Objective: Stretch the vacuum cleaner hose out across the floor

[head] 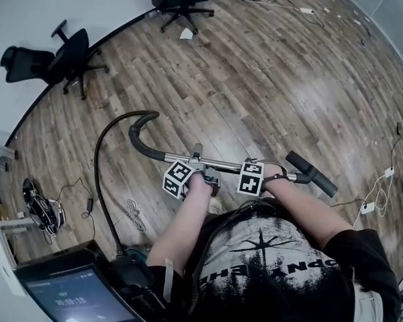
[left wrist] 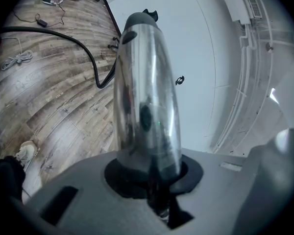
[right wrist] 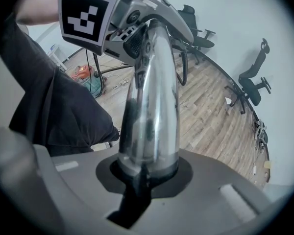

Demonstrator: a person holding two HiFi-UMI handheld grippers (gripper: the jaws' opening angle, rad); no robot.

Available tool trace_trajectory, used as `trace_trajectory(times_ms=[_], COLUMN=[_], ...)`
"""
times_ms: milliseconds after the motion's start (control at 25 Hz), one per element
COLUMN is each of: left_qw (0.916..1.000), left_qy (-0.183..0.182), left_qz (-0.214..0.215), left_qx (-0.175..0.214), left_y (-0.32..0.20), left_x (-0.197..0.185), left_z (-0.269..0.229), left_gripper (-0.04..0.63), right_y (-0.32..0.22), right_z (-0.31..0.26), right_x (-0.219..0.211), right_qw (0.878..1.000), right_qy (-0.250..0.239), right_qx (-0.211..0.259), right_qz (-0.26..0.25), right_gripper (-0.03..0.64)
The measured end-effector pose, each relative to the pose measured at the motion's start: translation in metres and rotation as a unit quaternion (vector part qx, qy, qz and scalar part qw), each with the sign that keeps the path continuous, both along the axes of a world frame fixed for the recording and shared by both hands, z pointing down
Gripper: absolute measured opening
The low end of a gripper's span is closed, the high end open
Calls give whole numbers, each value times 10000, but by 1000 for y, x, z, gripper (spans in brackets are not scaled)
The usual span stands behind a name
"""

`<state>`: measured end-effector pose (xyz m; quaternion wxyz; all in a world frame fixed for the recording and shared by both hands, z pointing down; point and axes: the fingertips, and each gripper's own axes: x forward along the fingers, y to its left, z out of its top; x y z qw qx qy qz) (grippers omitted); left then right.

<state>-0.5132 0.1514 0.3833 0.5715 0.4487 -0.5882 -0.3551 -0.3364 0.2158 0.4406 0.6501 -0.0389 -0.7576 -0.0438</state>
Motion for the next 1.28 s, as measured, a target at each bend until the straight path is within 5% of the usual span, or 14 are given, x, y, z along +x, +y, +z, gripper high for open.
trace_trajectory(times_ms=[120,760,1280], left_qw=[10000,9990,9981], left_qy=[-13,-334,-298], left_qz=[-92,-52,93], left_qx=[-14,-298,-524], left_y=[-16,-84,-150], left_x=[17,233,232], left_z=[-6,17,26], left_gripper=[58,61,58], right_y=[-19,-84,-142], right_z=[-5,24,30], right_x=[18,230,227], right_qw=[9999,9989,9983], right_qy=[-20,-343,-310], right_qx=[-26,-302,-489], right_qz=[-102,-110,99], right_gripper=[62,63,63])
